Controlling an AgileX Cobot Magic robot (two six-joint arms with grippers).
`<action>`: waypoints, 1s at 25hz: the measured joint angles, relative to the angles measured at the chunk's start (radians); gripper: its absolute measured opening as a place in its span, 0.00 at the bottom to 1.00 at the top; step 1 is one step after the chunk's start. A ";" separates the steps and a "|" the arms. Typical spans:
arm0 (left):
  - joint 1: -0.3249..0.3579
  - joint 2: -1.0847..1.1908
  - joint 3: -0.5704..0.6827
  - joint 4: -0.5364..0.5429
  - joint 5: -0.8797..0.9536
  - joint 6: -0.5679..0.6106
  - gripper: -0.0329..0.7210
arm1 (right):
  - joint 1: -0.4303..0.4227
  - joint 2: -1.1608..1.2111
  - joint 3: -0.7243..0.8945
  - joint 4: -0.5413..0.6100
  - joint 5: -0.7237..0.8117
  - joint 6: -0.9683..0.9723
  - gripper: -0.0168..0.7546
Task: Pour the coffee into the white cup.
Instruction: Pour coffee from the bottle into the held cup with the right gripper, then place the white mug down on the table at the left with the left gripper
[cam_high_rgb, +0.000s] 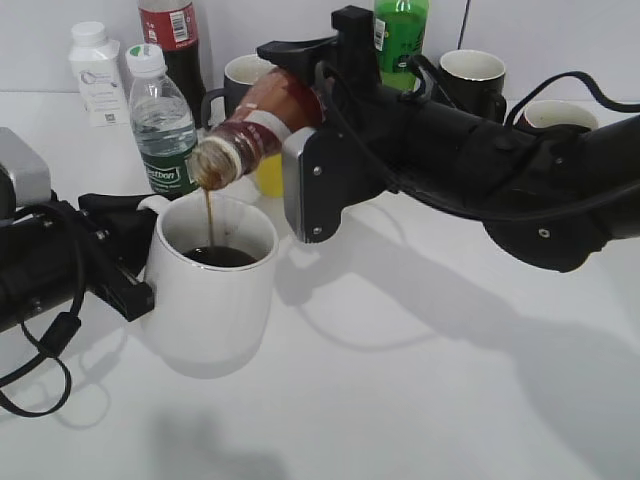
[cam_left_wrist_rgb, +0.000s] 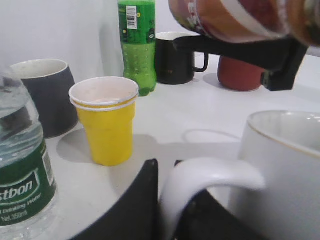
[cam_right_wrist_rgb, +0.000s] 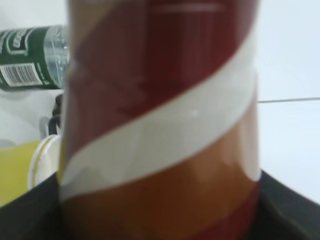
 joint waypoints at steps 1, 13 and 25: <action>0.000 0.000 0.000 0.000 0.000 0.000 0.13 | 0.000 0.000 0.000 0.000 0.000 0.020 0.71; 0.000 0.000 0.000 -0.002 0.004 0.001 0.13 | 0.000 0.000 0.024 0.023 0.015 0.428 0.71; 0.000 0.000 0.000 -0.154 0.004 0.002 0.13 | 0.000 0.000 0.040 0.134 0.029 0.981 0.71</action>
